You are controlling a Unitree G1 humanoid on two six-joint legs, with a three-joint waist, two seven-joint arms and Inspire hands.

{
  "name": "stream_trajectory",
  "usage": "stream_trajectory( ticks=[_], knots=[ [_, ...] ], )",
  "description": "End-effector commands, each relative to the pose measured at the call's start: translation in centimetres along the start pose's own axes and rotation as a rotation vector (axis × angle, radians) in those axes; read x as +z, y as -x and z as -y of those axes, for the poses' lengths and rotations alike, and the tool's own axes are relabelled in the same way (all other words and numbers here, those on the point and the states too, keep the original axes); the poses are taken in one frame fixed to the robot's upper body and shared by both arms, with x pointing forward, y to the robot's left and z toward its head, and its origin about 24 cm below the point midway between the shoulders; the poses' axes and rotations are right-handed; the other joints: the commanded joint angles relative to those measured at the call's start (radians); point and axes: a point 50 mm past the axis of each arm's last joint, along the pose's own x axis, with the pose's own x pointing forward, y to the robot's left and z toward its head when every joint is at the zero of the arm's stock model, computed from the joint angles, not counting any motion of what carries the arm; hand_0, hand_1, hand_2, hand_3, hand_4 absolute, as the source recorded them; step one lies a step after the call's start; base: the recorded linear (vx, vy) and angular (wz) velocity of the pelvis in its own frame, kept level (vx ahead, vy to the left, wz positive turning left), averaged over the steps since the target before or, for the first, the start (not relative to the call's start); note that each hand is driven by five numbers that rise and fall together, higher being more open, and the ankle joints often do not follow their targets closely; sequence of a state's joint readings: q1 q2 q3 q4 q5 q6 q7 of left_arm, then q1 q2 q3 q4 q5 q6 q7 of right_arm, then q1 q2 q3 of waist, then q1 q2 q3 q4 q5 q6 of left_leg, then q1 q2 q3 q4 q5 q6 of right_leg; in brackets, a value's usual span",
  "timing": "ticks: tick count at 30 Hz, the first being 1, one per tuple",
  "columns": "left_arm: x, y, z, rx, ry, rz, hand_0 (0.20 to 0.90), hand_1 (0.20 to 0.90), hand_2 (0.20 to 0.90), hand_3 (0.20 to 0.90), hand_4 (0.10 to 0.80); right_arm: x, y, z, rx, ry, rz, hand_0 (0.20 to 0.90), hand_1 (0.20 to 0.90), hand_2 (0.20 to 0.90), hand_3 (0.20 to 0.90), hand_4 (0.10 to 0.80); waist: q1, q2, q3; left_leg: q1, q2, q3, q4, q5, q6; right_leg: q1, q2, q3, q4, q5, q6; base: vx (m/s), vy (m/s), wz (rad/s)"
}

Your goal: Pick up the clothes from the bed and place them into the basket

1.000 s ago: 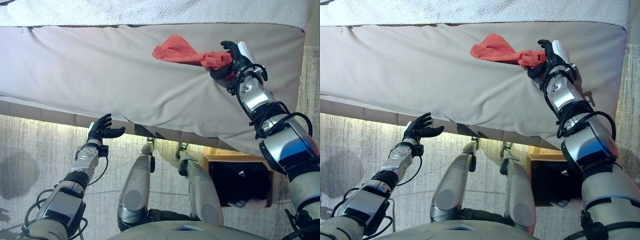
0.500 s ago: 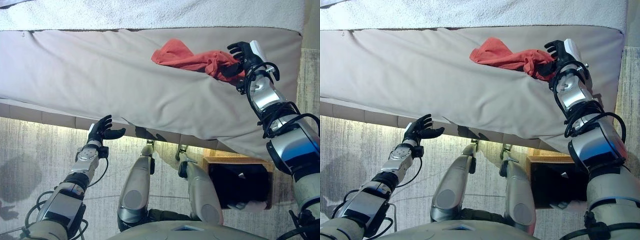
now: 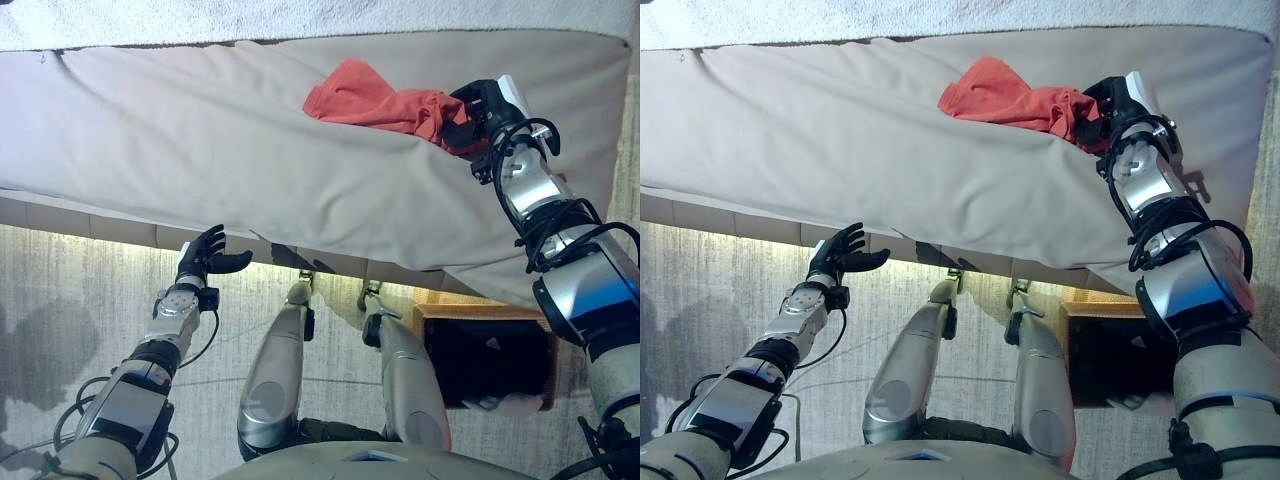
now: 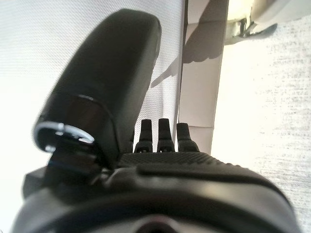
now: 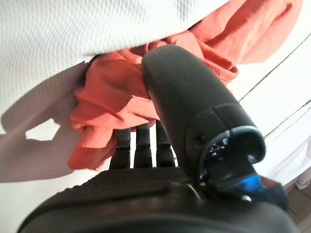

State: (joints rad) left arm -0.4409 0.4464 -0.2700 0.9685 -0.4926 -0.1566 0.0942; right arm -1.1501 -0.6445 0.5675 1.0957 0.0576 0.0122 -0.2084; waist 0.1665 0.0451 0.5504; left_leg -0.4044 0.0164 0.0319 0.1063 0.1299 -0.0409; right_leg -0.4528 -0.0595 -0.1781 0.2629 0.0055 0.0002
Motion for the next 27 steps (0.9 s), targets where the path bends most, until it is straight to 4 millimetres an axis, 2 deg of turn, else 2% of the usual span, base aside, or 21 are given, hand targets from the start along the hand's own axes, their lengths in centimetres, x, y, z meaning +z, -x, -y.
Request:
stream_trajectory(
  ticks=[1, 6, 9, 12, 15, 17, 19, 20, 21, 22, 23, 25, 26, 27],
  knots=[
    [-2.1, 0.9, -1.2, 0.05, 0.023, -0.038, 0.9, 0.9, 0.9, 0.9, 0.8, 2.3, -0.3, 2.1, -0.146, 0.019, 0.117, 0.3, 0.3, 0.3, 0.2, 0.1, -0.009, 0.026, -0.12, -0.062, 0.072, -0.014, -0.004, -0.026, -0.018, -0.042, -0.02, -0.019, 0.03, -0.028, 0.015, -0.049, 0.064, -0.01],
    [-2.7, 1.3, -1.3, 0.044, 0.029, -0.043, 0.9, 0.9, 0.9, 0.9, 0.8, 1.6, 0.1, 2.5, -0.204, -0.058, 0.131, 0.3, 0.3, 0.3, 0.2, 0.1, -0.02, 0.016, -0.143, -0.002, 0.082, 0.004, -0.029, -0.036, -0.024, 0.017, -0.021, -0.016, 0.007, -0.039, 0.021, 0.011, 0.04, -0.02],
    [-3.1, 1.6, -0.9, 0.024, 0.034, -0.049, 0.9, 0.9, 0.9, 0.9, 0.8, 0.7, 0.6, 3.0, -0.24, -0.204, 0.125, 0.3, 0.3, 0.3, 0.2, 0.1, -0.032, 0.004, -0.175, 0.067, 0.089, 0.014, -0.059, -0.04, -0.031, 0.09, -0.021, -0.016, -0.035, -0.035, 0.031, 0.06, 0.045, 0.0],
    [-4.0, 2.1, -0.3, -0.002, 0.027, -0.069, 0.9, 0.9, 0.9, 0.9, 0.8, -0.8, 1.6, 2.5, -0.246, -0.342, 0.121, 0.3, 0.3, 0.3, 0.2, 0.1, -0.053, -0.011, -0.215, 0.148, 0.101, 0.034, -0.106, -0.034, -0.041, 0.179, -0.019, -0.007, -0.094, -0.026, 0.046, 0.108, 0.06, 0.0],
    [-5.5, 3.0, -0.2, -0.023, 0.03, -0.117, 0.9, 0.9, 0.9, 0.9, 0.8, -3.2, 3.4, 1.7, -0.244, -0.489, 0.109, 0.3, 0.3, 0.3, 0.2, 0.1, -0.081, -0.033, -0.28, 0.24, 0.1, 0.049, -0.147, -0.035, -0.045, 0.281, -0.014, 0.009, -0.164, -0.011, 0.057, 0.161, 0.064, -0.04],
    [-7.0, 3.9, -0.1, -0.033, 0.023, -0.164, 0.9, 0.9, 0.9, 0.9, 0.8, -4.8, 4.9, 0.9, -0.247, -0.598, 0.093, 0.3, 0.3, 0.3, 0.2, 0.1, -0.101, -0.045, -0.322, 0.291, 0.098, 0.054, -0.156, -0.045, -0.042, 0.331, -0.009, 0.023, -0.19, -0.007, 0.057, 0.239, 0.078, 0.01],
    [-8.2, 4.6, 0.0, -0.051, 0.011, -0.199, 0.9, 0.9, 0.9, 0.9, 0.8, -5.6, 6.1, 0.6, -0.263, -0.723, 0.092, 0.3, 0.3, 0.3, 0.2, 0.1, -0.118, -0.052, -0.354, 0.326, 0.098, 0.061, -0.153, -0.055, -0.039, 0.366, -0.006, 0.037, -0.207, -0.003, 0.054, 0.169, 0.077, -0.08],
    [-9.7, 5.6, 0.4, -0.059, 0.0, -0.225, 0.9, 0.9, 0.9, 0.9, 0.8, -6.2, 7.1, 0.3, -0.283, -0.804, 0.091, 0.3, 0.3, 0.3, 0.2, 0.1, -0.123, -0.064, -0.378, 0.341, 0.094, 0.058, -0.14, -0.072, -0.035, 0.389, -0.006, 0.045, -0.216, -0.003, 0.05, 0.115, 0.035, -0.13],
    [-11.0, 6.5, 0.5, -0.064, -0.008, -0.24, 0.9, 0.9, 0.9, 0.9, 0.8, -6.9, 7.8, 0.2, -0.292, -0.85, 0.088, 0.3, 0.3, 0.3, 0.2, 0.1, -0.121, -0.072, -0.388, 0.349, 0.091, 0.048, -0.127, -0.084, -0.031, 0.403, -0.007, 0.049, -0.219, -0.004, 0.048, 0.138, 0.035, -0.15],
    [-12.6, 7.8, 0.7, -0.072, -0.017, -0.261, 0.9, 0.9, 0.9, 0.9, 0.8, -7.6, 8.6, 0.1, -0.313, -0.894, 0.098, 0.3, 0.3, 0.3, 0.2, 0.1, -0.115, -0.083, -0.397, 0.357, 0.082, 0.01, -0.102, -0.104, -0.026, 0.415, -0.01, 0.061, -0.217, -0.005, 0.046, 0.121, 0.076, -0.18],
    [-14.3, 9.4, 1.0, -0.082, -0.028, -0.285, 0.9, 0.9, 0.9, 0.9, 0.8, -7.9, 9.5, -0.2, -0.317, -0.942, 0.119, 0.3, 0.3, 0.3, 0.2, 0.1, -0.104, -0.096, -0.395, 0.368, 0.055, -0.066, -0.048, -0.149, -0.015, 0.435, -0.013, 0.094, -0.211, -0.01, 0.04, 0.109, 0.102, -0.23],
    [-15.9, 11.1, 1.6, -0.067, -0.018, -0.317, 0.9, 0.9, 0.9, 0.9, 0.8, -7.3, 10.5, -1.0, -0.29, -1.001, 0.161, 0.3, 0.3, 0.3, 0.2, 0.1, -0.086, -0.11, -0.396, 0.364, -0.025, -0.214, 0.004, -0.189, 0.02, 0.446, -0.014, 0.153, -0.211, 0.003, 0.039, 0.035, 0.15, -0.48],
    [-16.3, 11.5, 1.8, -0.073, -0.021, -0.323, 0.9, 0.9, 0.9, 0.9, 0.8, -7.0, 10.8, -1.1, -0.3, -1.011, 0.183, 0.3, 0.3, 0.3, 0.2, 0.1, -0.081, -0.113, -0.396, 0.367, -0.046, -0.244, 0.016, -0.203, 0.031, 0.453, -0.013, 0.174, -0.215, 0.007, 0.041, -0.029, 0.235, -0.83],
    [-16.8, 12.1, 2.0, -0.086, -0.028, -0.334, 0.9, 0.9, 0.9, 0.9, 0.8, -6.4, 11.1, -1.0, -0.307, -1.033, 0.212, 0.3, 0.3, 0.3, 0.2, 0.1, -0.089, -0.109, -0.401, 0.384, -0.059, -0.236, 0.01, -0.217, 0.046, 0.461, -0.016, 0.192, -0.225, 0.014, 0.05, -0.041, 0.226, -1.26]
  ],
)
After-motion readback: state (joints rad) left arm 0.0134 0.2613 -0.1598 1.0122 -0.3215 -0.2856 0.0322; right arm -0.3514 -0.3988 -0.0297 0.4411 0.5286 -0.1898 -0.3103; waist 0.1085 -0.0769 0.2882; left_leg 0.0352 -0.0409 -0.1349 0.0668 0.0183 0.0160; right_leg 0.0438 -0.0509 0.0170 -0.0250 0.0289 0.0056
